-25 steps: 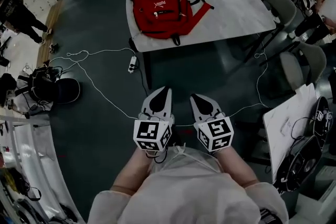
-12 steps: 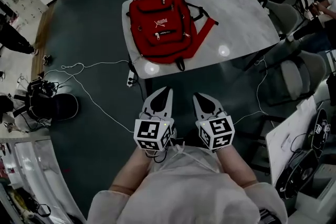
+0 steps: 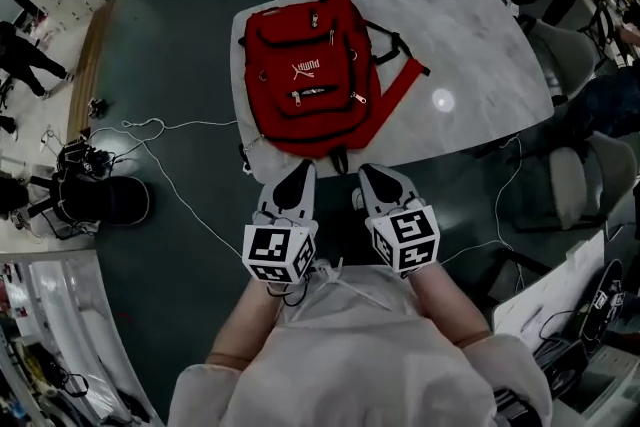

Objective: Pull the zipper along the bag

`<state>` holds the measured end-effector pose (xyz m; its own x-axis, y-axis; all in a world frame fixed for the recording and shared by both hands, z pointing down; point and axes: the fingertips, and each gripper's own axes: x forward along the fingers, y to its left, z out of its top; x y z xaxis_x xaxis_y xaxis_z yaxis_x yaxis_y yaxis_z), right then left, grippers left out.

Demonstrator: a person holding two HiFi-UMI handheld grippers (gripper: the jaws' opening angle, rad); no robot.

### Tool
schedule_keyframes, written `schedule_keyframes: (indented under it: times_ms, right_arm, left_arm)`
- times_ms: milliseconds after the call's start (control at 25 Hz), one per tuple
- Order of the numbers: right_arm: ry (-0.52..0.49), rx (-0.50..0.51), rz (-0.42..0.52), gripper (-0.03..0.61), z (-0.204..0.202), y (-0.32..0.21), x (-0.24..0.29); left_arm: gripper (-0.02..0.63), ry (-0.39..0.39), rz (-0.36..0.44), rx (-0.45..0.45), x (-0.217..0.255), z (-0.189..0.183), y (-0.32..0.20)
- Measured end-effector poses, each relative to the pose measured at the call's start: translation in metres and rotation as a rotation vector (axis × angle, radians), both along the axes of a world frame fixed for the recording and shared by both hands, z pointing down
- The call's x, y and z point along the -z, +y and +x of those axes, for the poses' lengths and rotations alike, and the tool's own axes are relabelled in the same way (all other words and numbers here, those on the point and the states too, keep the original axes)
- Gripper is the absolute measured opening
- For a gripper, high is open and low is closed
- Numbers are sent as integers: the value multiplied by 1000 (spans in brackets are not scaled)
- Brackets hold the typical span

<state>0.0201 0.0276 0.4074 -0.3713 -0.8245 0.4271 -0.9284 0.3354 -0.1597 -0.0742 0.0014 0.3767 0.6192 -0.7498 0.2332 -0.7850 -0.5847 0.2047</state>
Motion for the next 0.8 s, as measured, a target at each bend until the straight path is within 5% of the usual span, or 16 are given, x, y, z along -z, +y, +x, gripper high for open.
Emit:
schedule_keyframes:
  times_ms: [320, 600, 800]
  right_arm:
    - [-8, 161, -52, 28, 54, -104, 5]
    - [15, 317, -172, 28, 75, -160, -44]
    - [73, 409, -238, 28, 74, -174, -82]
  left_arm:
    - [21, -21, -25, 131, 9, 53, -100]
    - [21, -75, -141, 207, -43, 81, -149]
    - [21, -42, -220, 196, -84, 93, -163]
